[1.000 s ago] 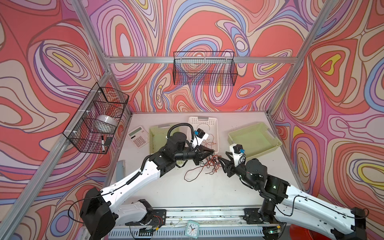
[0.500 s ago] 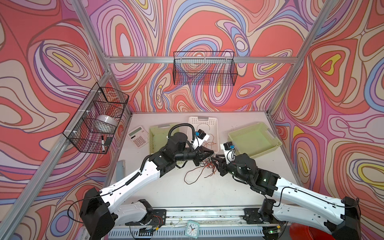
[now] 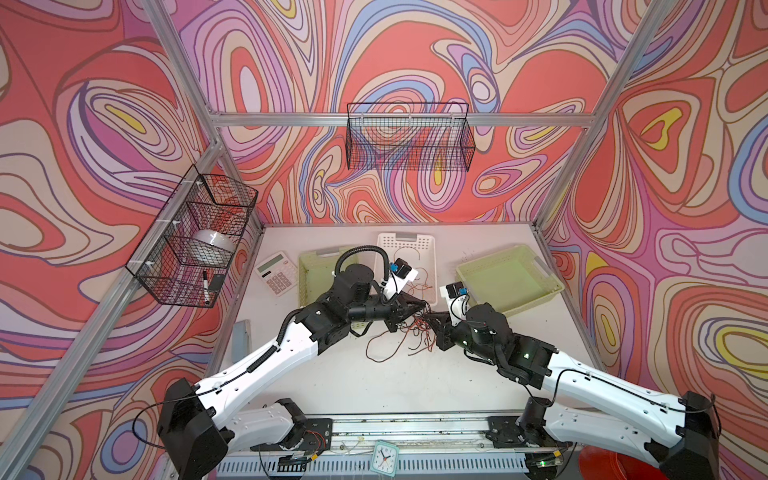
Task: Untangle the cables
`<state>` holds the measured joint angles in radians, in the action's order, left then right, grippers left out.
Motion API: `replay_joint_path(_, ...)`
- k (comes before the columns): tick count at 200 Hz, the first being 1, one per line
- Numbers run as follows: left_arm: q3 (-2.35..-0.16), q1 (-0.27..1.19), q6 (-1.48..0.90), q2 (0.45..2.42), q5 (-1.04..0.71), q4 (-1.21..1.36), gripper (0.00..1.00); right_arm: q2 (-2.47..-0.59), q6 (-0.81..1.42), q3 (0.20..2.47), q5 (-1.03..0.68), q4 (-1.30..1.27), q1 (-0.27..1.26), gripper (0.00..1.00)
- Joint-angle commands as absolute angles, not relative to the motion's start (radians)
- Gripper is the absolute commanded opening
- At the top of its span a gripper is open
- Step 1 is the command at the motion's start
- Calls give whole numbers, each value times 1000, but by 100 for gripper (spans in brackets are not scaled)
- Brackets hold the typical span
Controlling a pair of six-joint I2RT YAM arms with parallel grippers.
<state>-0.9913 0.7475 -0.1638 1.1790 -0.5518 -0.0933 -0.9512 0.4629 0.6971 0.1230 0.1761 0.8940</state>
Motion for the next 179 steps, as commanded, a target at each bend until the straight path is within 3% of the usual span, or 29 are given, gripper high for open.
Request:
replay_joint_path(1,-1076,749,-105,1120,-518,-152,0,-930,510,660,124,259,833,0)
replay_joint_path(46,-1149,662,-91,1026,-493,-250,0,-875,541,559,75,321,677,0)
replay_joint_path(82,-1162,613,-87,963,-479,-291,0,-892,457,582,93,381,667,0)
replay_joint_path(119,-1101,626,-211,1034,-606,-168,0,-972,332,663,-23,331,667,0)
replay_joint_path(169,-1084,667,-134,1040,-449,-231,0,-1038,298,700,-73,364,667,0)
replay_joint_path(172,-1083,667,-124,1045,-442,-246,7,-1034,302,700,-81,353,667,0)
replay_joint_path(179,-1080,668,-103,1063,-422,-293,36,-1022,306,692,-97,318,667,0)
